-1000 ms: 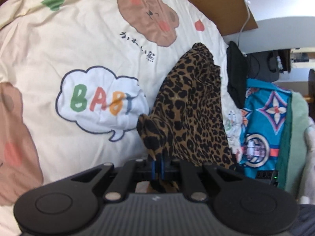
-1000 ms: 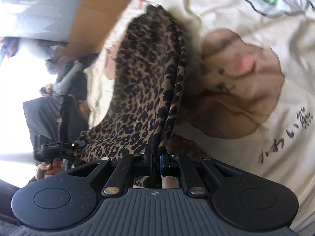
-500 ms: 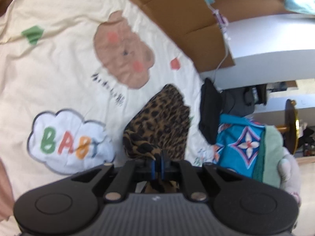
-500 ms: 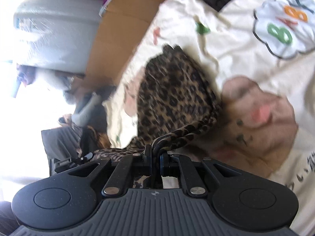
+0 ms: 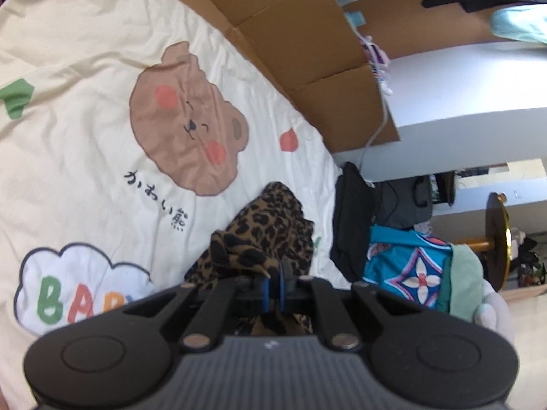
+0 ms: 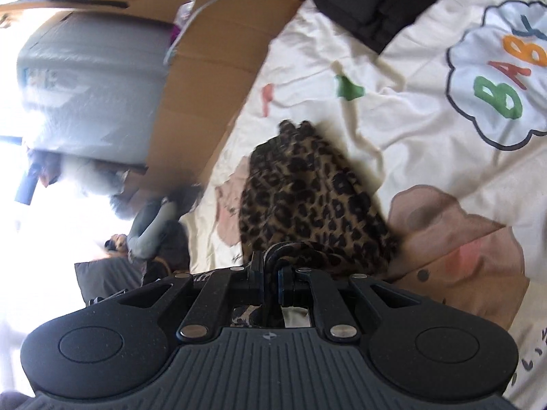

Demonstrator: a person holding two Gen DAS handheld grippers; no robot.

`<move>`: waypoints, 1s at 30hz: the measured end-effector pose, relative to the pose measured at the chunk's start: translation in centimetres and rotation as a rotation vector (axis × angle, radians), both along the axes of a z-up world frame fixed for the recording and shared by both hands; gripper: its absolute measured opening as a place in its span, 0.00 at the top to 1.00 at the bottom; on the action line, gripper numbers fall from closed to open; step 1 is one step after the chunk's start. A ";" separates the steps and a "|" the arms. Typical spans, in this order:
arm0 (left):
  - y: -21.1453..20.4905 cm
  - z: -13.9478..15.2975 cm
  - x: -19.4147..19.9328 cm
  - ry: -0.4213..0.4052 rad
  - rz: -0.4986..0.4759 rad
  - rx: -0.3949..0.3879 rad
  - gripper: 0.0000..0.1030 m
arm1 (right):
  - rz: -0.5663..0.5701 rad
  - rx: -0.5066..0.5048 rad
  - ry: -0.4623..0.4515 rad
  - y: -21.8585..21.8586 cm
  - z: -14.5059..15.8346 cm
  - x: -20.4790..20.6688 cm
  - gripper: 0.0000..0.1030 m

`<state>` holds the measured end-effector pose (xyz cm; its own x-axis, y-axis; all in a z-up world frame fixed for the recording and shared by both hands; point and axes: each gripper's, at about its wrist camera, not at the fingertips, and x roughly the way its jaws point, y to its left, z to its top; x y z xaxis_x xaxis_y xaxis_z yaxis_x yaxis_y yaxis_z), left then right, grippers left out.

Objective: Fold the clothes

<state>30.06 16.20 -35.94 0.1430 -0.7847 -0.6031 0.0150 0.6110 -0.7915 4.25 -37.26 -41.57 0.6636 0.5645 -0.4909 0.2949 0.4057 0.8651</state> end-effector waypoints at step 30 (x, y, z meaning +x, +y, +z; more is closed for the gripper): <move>-4.8 -8.5 6.3 0.067 0.054 0.058 0.90 | -0.112 -0.068 0.022 -1.3 -4.9 6.5 0.89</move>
<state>36.39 11.41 -44.46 0.1415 -0.7402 -0.6573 -0.0712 0.6547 -0.7525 10.73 -38.61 -46.48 0.7094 0.4523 -0.5405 0.3602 0.4265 0.8297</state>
